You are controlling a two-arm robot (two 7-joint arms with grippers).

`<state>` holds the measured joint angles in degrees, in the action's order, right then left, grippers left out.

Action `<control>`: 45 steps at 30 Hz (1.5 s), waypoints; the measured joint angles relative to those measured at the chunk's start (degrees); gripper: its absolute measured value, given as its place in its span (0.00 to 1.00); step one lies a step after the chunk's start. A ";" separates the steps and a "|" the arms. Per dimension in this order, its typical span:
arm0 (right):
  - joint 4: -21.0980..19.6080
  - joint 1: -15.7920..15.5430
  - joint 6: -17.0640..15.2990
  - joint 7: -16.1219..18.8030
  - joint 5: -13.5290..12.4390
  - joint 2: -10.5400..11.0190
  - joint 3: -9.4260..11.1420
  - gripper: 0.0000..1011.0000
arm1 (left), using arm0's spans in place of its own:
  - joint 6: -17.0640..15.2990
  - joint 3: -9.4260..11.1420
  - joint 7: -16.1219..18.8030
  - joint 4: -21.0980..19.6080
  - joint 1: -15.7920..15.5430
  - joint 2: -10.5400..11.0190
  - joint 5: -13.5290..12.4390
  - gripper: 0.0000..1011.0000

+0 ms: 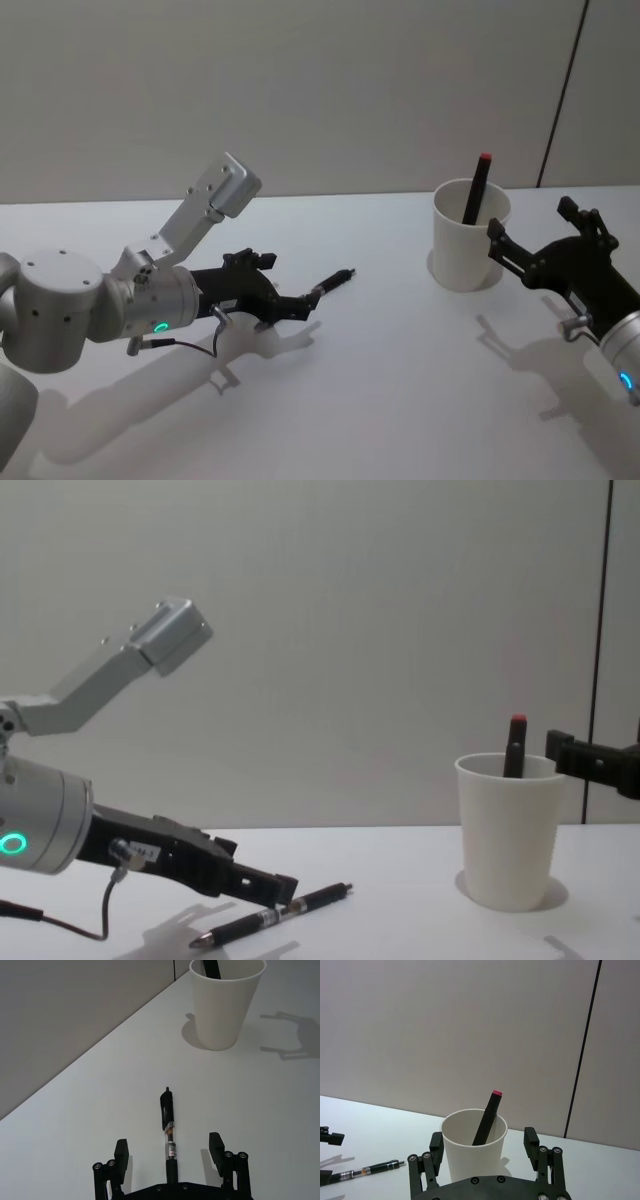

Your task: Place the pen into the pen holder.

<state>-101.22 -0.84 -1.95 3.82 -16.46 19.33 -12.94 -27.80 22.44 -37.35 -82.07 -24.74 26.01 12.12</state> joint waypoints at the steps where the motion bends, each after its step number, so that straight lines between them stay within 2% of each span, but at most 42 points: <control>1: 0.00 0.00 0.00 0.00 0.00 0.00 0.00 0.99 | -0.12 0.05 0.04 0.11 -0.05 -0.04 -0.11 0.99; 23: 0.00 0.00 0.00 0.00 0.00 0.00 0.00 0.99 | -2.42 1.21 0.79 2.63 -0.98 -0.89 -2.13 0.99; 45: 0.00 0.00 0.00 0.00 0.00 0.00 0.00 0.99 | -3.58 1.79 1.89 5.24 -2.00 -1.90 -2.01 0.99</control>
<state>-101.23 -0.84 -1.95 3.82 -16.46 19.33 -12.94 -31.39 24.23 -35.46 -76.82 -26.73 24.11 10.11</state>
